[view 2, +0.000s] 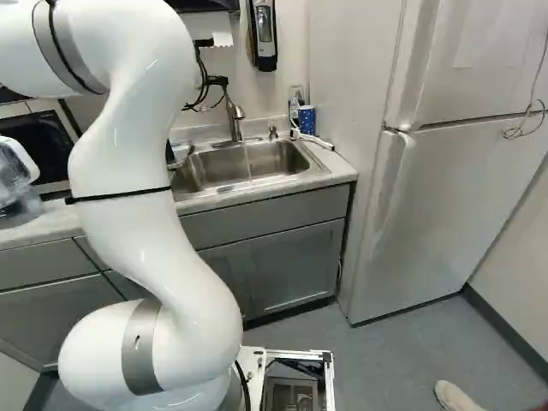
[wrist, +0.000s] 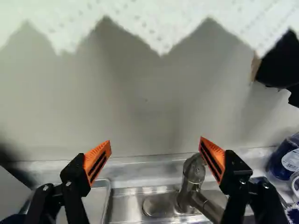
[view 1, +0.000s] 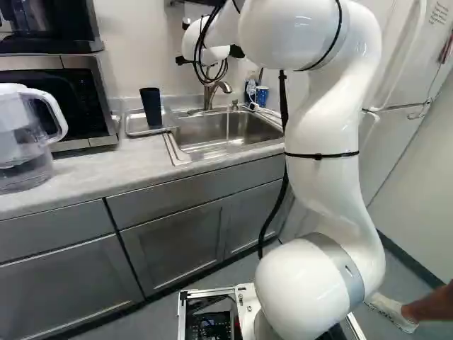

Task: Rinse the cup and place it in the tray

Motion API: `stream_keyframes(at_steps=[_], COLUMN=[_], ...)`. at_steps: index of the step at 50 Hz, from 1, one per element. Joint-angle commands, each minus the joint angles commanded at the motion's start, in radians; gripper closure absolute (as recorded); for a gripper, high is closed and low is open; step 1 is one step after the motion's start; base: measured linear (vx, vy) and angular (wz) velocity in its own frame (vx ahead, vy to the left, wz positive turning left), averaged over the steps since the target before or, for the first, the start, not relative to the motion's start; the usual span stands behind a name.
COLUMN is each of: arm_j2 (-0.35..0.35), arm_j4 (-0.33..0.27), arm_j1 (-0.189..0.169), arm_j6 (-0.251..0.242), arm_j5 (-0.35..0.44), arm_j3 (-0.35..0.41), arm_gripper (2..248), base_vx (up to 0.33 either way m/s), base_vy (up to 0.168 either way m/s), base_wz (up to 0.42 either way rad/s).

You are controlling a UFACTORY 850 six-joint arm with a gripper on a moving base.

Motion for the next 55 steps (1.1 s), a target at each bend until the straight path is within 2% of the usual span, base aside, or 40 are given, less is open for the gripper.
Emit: stream_keyframes(at_steps=[27, 55], arm_j2=[0.097, 0.233], arm_j4=[0.0, 0.0], arm_j1=[-0.024, -0.059], arm_j6=[0.0, 0.0], arm_j5=[-0.049, -0.05], arm_j3=[0.116, 0.27], arm_gripper=[3, 3], base_vx=[0.0, 0.0], base_vy=[0.0, 0.0], base_wz=[0.0, 0.0])
